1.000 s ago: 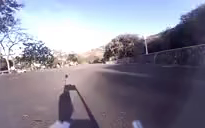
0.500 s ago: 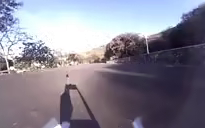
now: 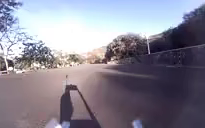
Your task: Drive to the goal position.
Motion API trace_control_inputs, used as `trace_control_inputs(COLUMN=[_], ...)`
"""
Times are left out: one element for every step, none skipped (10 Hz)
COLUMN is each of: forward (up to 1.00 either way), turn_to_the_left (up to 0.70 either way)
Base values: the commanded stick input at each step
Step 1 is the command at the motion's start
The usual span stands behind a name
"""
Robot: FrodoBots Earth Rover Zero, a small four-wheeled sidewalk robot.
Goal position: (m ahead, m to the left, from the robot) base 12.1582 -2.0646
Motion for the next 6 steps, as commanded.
trace_control_inputs(forward=[0.5,0.5,0.5,0.5,0.5,0.5], turn_to_the_left=[0.0,0.0,0.0,0.0,0.0,0.0])
